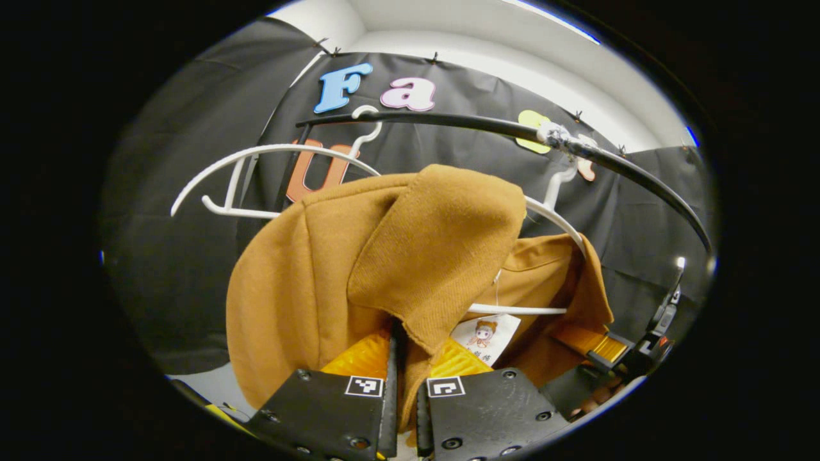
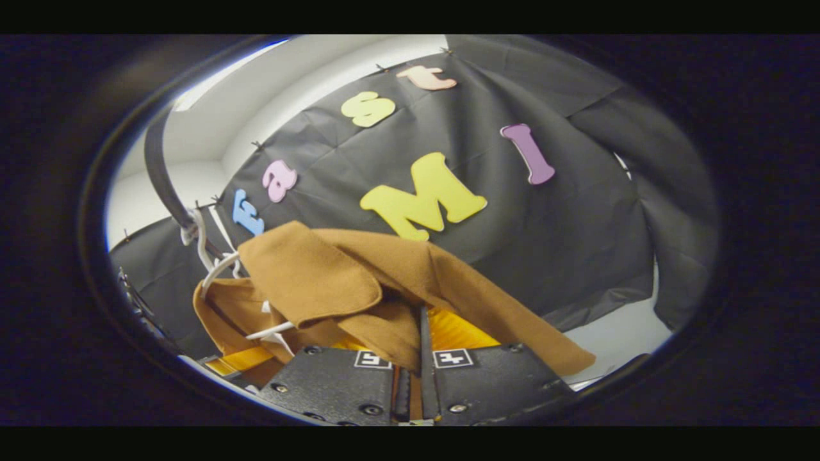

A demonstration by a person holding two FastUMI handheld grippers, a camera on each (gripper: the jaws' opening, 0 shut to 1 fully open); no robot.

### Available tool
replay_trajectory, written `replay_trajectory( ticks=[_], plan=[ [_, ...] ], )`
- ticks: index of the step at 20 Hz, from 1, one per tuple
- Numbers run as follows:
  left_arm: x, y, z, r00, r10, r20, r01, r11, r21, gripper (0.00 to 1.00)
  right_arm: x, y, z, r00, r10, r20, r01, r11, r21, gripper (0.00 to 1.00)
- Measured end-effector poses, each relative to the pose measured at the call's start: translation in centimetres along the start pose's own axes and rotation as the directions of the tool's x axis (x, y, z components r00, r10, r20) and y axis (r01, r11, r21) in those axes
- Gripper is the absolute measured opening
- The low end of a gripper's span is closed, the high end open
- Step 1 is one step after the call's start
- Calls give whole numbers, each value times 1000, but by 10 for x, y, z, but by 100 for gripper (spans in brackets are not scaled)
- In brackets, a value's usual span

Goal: Grasp the clothes on the hanger with both hands and then place them into the laundry hamper below.

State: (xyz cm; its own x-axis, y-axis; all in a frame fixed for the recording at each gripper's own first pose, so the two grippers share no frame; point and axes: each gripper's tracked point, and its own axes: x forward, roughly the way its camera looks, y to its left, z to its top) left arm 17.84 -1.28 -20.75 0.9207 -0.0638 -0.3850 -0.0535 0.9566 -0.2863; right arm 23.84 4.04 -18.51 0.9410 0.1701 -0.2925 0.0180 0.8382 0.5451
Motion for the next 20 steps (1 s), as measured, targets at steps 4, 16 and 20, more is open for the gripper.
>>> replay_trajectory(
  ticks=[4, 16, 20],
  plan=[
    [-8, 14, 17, 998, 38, 59, -42, 997, 66, 4, -7, -9, 23, 998, -5, 59, 2, 999, 38, 12],
    [-43, 42, 84, 979, 71, 188, -85, 994, 63, 4, -14, -2, 71, 989, 28, 142, -45, 992, 120, 12],
    [-39, 52, 97, 971, 95, 218, -112, 992, 66, 4, -12, 1, 89, 984, 38, 175, -63, 989, 137, 12]
  ],
)
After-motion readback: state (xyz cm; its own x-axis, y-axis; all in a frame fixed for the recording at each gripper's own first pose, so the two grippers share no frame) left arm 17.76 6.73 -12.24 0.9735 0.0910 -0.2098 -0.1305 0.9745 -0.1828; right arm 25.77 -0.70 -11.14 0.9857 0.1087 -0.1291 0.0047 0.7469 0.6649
